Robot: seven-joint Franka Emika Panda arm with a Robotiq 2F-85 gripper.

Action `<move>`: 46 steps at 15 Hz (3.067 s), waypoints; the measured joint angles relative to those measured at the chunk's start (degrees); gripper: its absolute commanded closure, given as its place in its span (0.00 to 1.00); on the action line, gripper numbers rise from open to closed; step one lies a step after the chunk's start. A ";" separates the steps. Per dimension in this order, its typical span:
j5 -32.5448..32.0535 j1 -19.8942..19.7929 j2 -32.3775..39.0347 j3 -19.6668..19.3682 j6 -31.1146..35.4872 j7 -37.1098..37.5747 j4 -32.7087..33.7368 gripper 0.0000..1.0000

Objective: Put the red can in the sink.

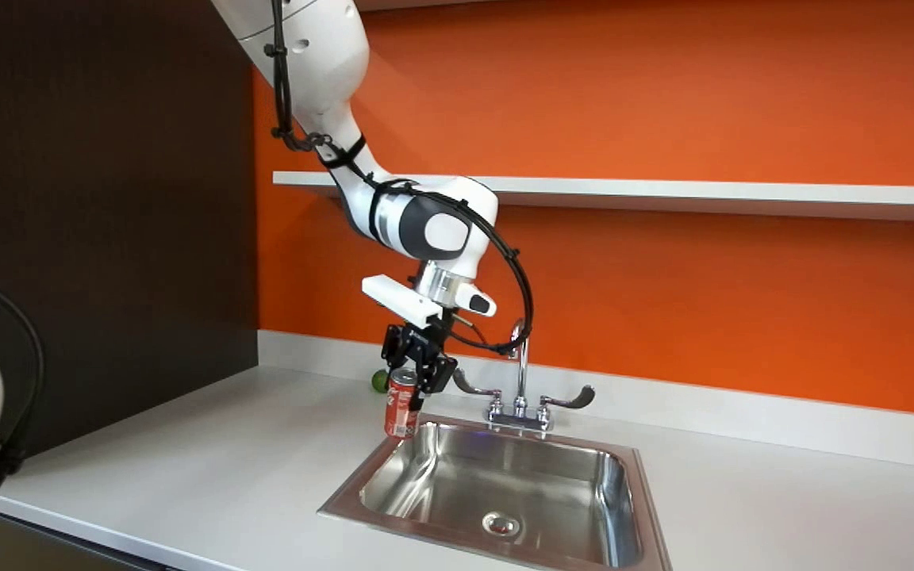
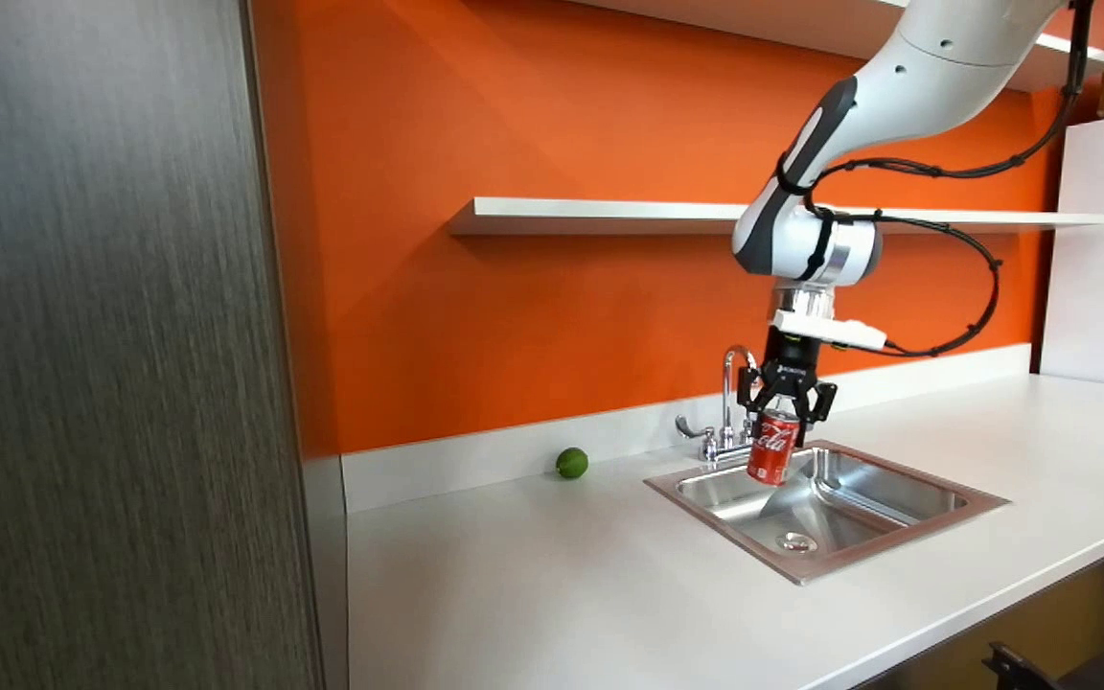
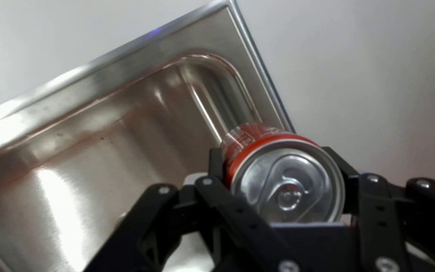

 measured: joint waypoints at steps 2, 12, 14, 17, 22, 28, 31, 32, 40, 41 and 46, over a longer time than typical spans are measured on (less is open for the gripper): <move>0.00 -1.28 0.96 -0.88 0.00 -0.13 0.18 0.61; -0.08 -3.73 10.10 -2.00 0.07 -0.08 5.49 0.61; -0.11 -3.73 11.77 -1.94 0.07 -0.04 6.82 0.61; -0.16 -3.71 14.02 -1.74 0.08 0.03 8.43 0.61; -0.16 -3.71 18.28 -1.23 0.72 0.24 10.67 0.61; -0.16 -3.71 24.84 -0.62 3.30 0.31 14.67 0.61; -0.16 -3.71 28.04 -0.20 4.02 0.53 17.07 0.61; -0.16 -3.71 28.98 -0.14 4.21 0.70 17.81 0.61; -0.59 -3.72 32.97 -0.12 4.29 2.11 22.05 0.11; -0.59 -3.72 33.13 -0.12 4.32 2.24 22.28 0.10; -0.60 -3.73 33.40 -0.12 4.31 2.68 22.86 0.00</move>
